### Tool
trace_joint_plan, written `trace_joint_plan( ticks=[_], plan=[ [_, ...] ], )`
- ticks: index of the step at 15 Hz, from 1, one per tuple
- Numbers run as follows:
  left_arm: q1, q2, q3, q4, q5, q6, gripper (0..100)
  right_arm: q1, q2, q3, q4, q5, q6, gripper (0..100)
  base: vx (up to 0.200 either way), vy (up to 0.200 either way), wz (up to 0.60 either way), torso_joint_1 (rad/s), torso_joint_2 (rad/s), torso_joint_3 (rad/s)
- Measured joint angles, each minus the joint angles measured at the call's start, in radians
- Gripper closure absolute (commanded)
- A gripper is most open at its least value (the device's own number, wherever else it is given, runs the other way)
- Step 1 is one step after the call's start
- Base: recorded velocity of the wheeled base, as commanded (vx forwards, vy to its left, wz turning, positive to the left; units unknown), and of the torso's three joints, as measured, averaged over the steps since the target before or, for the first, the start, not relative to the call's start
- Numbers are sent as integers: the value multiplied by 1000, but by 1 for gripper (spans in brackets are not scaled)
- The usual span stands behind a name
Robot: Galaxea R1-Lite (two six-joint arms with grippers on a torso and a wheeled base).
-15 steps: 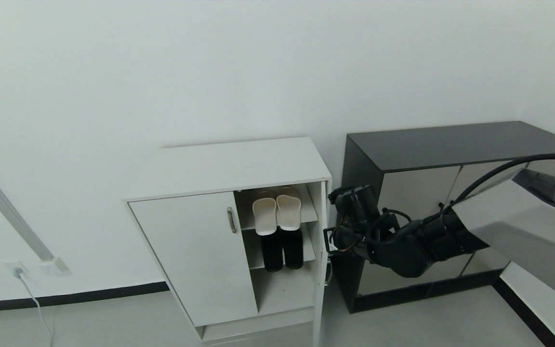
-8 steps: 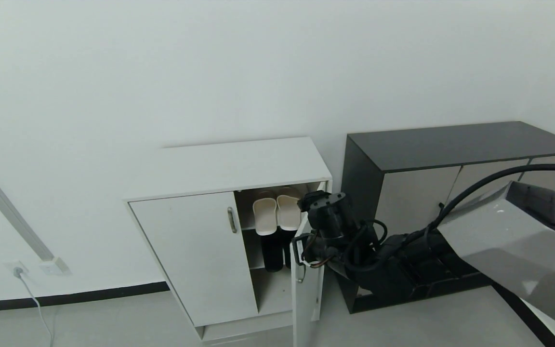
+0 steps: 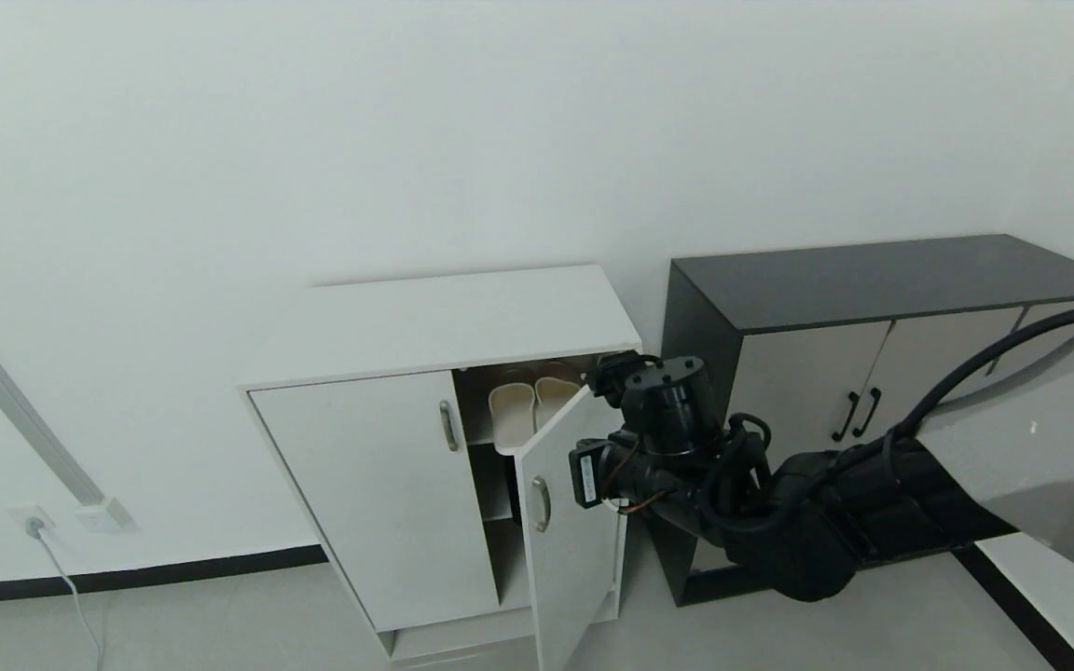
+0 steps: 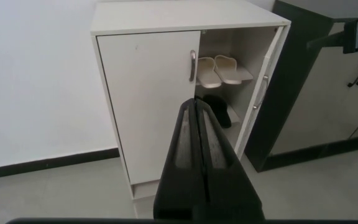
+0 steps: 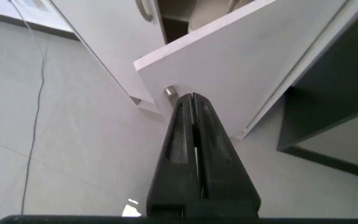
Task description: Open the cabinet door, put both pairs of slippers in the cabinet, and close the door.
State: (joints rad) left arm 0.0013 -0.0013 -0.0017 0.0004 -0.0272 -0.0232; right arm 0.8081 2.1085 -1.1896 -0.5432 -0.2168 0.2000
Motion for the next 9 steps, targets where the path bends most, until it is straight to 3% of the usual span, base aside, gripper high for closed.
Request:
trace_joint_plan(
  ticks=[3,7,9],
  plan=[
    [0,0,0,0,0,0,100,-1,-23,15,0,-1,-1,100,0,0,0,0,0,0],
    [0,0,0,0,0,0,100,-3,-30,33,-2,0,-1,100,0,0,600,-1,-1,4],
    [0,0,0,0,0,0,100,-2,-29,37,1,1,-1,100,0,0,0,0,0,0]
  ],
)
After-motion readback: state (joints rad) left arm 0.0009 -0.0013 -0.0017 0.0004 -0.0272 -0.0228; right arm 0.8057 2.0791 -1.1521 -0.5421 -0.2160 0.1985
